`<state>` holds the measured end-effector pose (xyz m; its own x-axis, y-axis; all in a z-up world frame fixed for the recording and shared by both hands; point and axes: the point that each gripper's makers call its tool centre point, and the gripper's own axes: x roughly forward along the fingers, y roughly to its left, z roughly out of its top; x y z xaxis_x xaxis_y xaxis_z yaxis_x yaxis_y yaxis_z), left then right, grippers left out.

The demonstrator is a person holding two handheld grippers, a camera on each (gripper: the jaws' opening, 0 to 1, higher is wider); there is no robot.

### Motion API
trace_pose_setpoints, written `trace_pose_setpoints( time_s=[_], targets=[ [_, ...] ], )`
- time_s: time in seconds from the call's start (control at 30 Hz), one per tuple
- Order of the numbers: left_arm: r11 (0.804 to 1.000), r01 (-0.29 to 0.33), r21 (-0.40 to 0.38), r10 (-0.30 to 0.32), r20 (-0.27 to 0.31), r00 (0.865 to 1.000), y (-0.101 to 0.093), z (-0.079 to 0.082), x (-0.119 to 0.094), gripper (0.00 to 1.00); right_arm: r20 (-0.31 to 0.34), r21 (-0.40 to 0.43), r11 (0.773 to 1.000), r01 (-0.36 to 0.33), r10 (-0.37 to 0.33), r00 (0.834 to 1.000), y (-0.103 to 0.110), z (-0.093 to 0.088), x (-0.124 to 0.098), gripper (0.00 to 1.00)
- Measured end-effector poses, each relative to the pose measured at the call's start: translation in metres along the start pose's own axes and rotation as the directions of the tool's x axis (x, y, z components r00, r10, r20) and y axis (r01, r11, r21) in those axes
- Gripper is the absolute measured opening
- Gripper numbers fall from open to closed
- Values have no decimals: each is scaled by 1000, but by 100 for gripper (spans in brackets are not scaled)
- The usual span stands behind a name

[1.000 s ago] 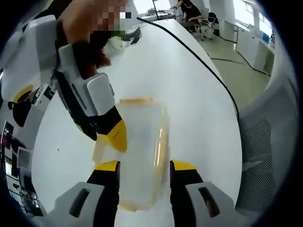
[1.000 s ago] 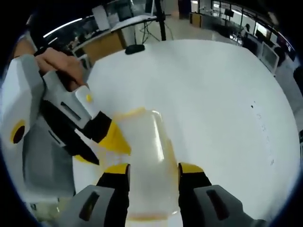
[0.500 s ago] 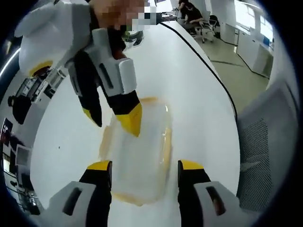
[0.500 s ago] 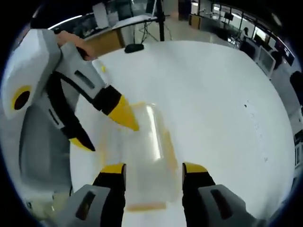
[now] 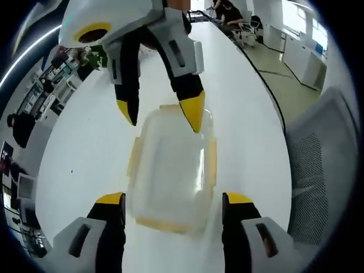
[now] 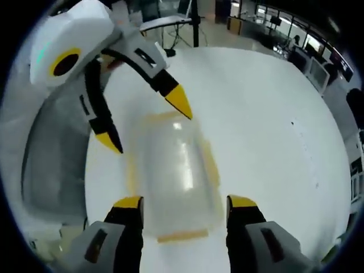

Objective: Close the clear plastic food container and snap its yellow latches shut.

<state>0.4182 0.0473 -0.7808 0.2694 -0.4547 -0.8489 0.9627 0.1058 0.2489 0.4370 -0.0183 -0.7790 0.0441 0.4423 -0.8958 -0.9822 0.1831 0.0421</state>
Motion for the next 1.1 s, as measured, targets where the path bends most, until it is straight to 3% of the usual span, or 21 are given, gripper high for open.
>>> trace_pose_setpoints(
  time_s=[0.3,0.53,1.1],
  targets=[
    [999,36,20,-36,4,999,5,-5,6,77,-7,-46,999,20,-20,1000,11,-9,2,69],
    [996,66,51,-65,-29,997,5,-15,13,78,-9,-57,997,53,-54,999,10,-14,6,78],
    [991,94,93,-89,-65,994,4,-21,32,80,-49,-117,988,97,-103,993,4,-21,25,83]
  ],
)
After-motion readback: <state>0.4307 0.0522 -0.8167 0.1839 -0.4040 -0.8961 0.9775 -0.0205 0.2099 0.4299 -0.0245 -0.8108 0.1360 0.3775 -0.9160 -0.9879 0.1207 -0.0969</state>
